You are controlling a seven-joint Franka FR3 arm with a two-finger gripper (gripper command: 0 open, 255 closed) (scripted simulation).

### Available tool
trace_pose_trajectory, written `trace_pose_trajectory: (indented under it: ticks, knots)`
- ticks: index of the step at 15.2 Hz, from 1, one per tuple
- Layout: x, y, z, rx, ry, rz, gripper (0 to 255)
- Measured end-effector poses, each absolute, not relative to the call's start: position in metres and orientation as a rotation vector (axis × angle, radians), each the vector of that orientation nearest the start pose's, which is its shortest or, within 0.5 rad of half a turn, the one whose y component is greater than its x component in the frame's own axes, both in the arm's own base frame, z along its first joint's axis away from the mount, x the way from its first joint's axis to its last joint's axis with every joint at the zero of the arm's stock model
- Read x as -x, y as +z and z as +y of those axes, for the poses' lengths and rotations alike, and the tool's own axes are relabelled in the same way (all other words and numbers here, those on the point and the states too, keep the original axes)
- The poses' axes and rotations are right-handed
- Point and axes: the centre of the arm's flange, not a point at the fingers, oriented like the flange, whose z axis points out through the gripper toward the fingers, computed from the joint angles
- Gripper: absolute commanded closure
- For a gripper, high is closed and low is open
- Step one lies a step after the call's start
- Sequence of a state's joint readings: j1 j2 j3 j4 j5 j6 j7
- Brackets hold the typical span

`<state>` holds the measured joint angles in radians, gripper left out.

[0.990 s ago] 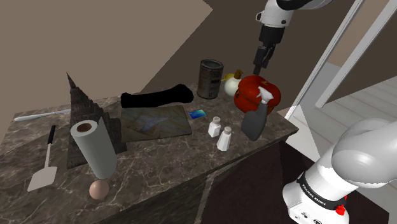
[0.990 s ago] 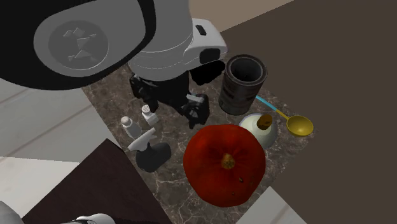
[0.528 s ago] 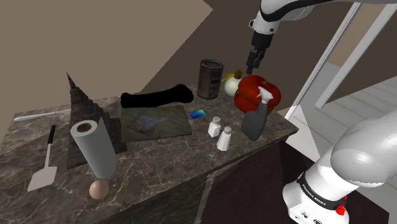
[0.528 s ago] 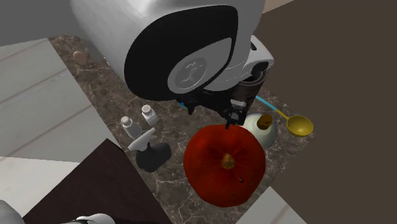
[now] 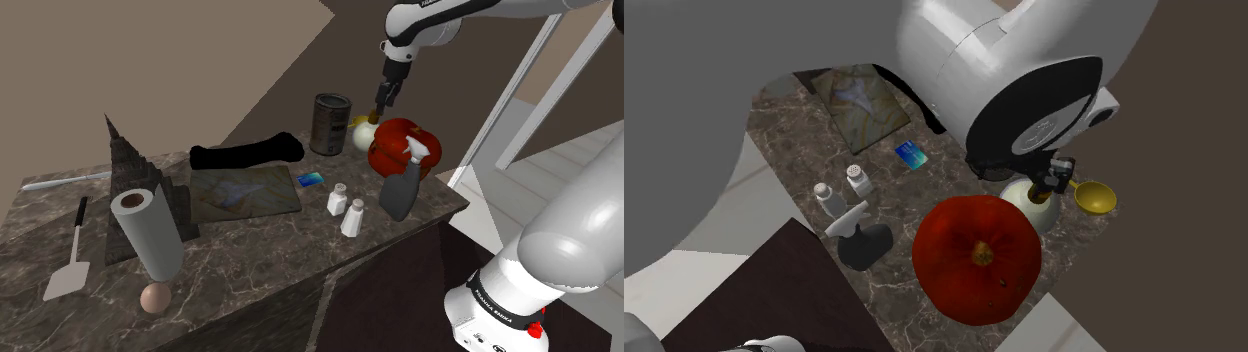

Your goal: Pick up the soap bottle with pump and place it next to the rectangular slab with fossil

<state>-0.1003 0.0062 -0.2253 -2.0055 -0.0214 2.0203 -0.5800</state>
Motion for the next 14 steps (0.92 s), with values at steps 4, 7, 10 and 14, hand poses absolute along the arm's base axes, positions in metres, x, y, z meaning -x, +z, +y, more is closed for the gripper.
trace_pose_trajectory:
  ticks: [4,7,10,14]
  knots:
    - [-0.561,0.436,-0.209,3.138,-0.022,-0.428,0]
    - [-0.584,0.423,-0.228,3.139,-0.034,-0.436,0]
    - [-0.587,0.409,-0.230,3.139,-0.037,-0.439,0]
    - [-0.587,0.388,-0.231,3.138,-0.037,-0.439,0]
